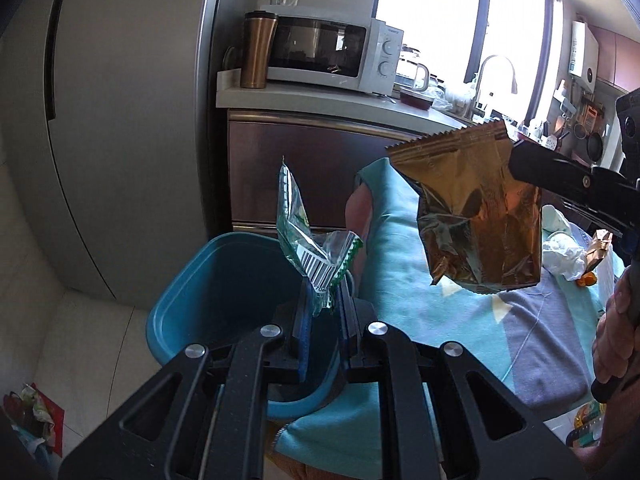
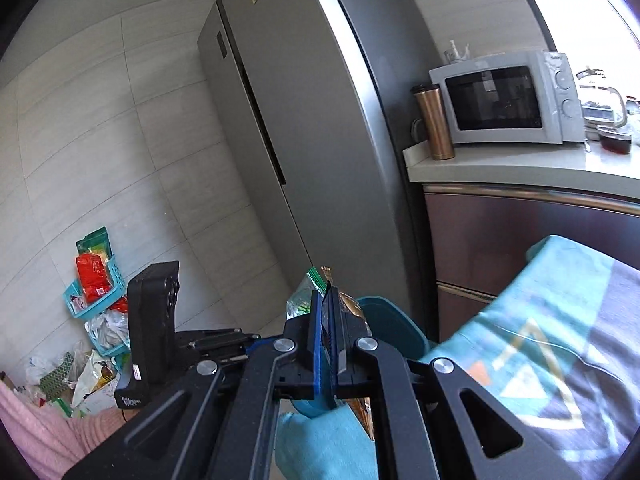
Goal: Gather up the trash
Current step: 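Carry both wrappers to the teal bin and open both tools over it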
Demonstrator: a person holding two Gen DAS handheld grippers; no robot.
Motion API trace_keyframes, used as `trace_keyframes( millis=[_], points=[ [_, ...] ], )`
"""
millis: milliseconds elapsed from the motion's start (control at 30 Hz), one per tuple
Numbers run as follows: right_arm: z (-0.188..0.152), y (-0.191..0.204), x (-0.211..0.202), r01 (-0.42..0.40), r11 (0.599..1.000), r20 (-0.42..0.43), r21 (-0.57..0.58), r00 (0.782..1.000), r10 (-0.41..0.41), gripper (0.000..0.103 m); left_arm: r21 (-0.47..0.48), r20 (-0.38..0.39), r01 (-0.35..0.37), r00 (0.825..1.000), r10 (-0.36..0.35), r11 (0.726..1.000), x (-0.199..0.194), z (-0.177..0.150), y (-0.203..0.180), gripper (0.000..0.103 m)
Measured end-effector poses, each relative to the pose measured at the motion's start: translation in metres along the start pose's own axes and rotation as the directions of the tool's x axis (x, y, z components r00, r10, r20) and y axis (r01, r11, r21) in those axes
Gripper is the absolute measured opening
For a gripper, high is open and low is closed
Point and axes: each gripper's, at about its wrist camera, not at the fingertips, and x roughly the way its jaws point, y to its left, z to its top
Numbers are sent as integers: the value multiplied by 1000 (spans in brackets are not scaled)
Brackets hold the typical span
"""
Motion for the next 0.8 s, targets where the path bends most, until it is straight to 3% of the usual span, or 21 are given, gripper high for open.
trace_keyframes(
  millis=[433,800],
  points=[
    [-3,-11,85,-4,997,-144,77,989,15,2,-48,-118,-48,992,42,998,51,-12,31,13],
    [-17,-27,128,49,991,-283,122,959,-12,4,-83,-192,-63,980,46,995,87,-24,39,17]
  ],
)
